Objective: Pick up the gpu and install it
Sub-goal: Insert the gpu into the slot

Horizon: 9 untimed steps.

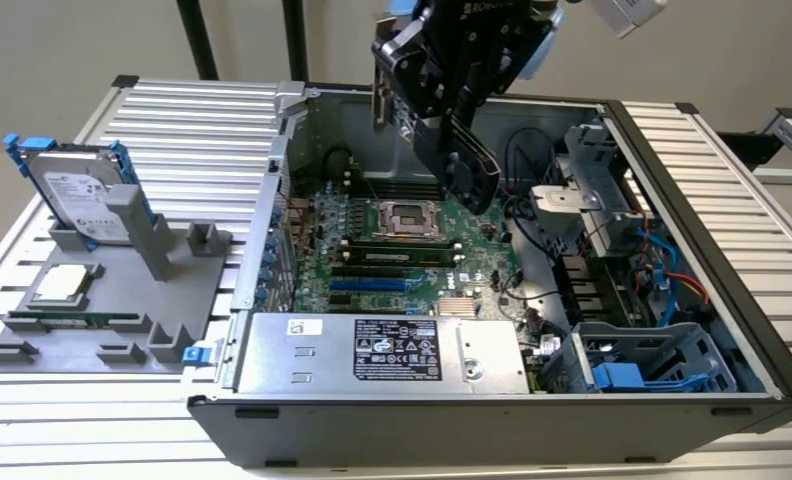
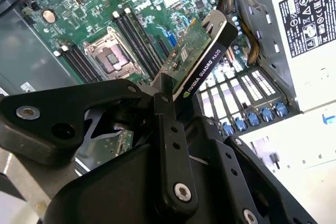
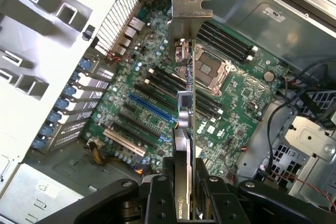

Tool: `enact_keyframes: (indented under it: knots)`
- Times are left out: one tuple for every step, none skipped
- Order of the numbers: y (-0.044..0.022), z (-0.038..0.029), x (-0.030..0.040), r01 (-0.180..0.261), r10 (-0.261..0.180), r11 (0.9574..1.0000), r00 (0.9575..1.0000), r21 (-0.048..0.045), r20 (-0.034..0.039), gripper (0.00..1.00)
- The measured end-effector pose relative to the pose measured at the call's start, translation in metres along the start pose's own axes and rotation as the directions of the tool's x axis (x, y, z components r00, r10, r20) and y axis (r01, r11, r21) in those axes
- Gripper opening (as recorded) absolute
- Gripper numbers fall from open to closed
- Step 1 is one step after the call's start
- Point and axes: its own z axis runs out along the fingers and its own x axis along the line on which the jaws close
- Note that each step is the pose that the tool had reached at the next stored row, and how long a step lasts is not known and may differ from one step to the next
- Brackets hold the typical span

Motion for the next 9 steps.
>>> enact_keyframes:
  knots:
    - [0.0000, 0.0000, 0.0000, 0.004, -0.004, 1.0000, 1.0000, -0.0001, -0.0003, 0.00]
    - [0.0000, 0.0000, 0.0000, 0.009, -0.009, 1.0000, 1.0000, -0.0003, -0.0006, 0.00]
    - [0.0000, 0.0000, 0.0001, 0.013, -0.013, 0.9999, 0.9999, -0.0005, -0.0008, 0.00]
    - [0.0000, 0.0000, 0.0001, 0.017, -0.017, 0.9998, 0.9998, -0.0006, -0.0011, 0.00]
    - [0.0001, -0.0001, 0.0001, 0.021, -0.021, 0.9998, 0.9998, -0.0007, -0.0013, 0.00]
    - [0.0001, 0.0000, 0.0001, 0.025, -0.025, 0.9997, 0.9997, -0.0009, -0.0015, 0.00]
    - [0.0001, 0.0000, 0.0001, 0.030, -0.030, 0.9996, 0.9996, -0.0011, -0.0017, 0.00]
    - [0.0001, 0.0000, 0.0001, 0.034, -0.034, 0.9994, 0.9994, -0.0012, -0.0020, 0.00]
    - [0.0001, 0.0000, 0.0001, 0.038, -0.038, 0.9993, 0.9993, -0.0014, -0.0022, 0.00]
